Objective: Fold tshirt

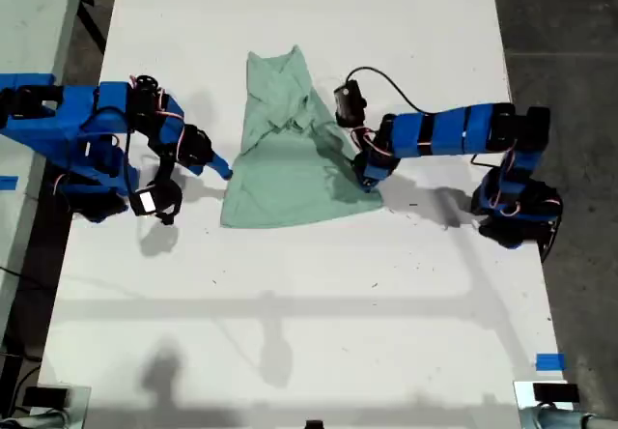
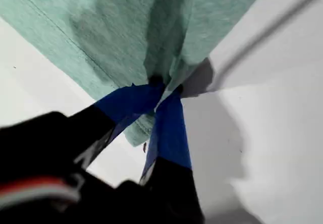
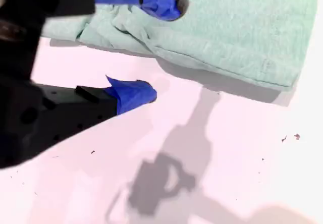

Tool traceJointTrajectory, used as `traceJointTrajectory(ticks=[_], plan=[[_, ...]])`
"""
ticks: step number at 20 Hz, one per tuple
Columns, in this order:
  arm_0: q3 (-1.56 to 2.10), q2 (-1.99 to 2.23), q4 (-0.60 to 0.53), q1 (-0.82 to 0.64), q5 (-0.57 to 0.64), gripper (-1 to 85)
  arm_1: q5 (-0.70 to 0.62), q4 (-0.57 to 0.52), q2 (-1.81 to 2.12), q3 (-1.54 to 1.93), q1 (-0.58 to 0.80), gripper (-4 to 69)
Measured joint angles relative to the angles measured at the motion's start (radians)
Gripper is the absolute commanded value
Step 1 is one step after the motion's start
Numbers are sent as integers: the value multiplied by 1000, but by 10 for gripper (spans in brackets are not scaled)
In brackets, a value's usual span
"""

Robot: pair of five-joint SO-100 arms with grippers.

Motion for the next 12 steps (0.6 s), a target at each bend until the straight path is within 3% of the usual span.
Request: traceJointTrajectory(ticks=[4, 8, 12], plan=[[9, 0, -2, 2, 0, 226, -21, 169, 2, -21, -9, -16], [18, 0, -9, 2, -8, 225, -15, 351, 0, -261, -75, -16], [20, 0, -15, 2, -25, 228, 46, 408, -153, -597, -147, -16]])
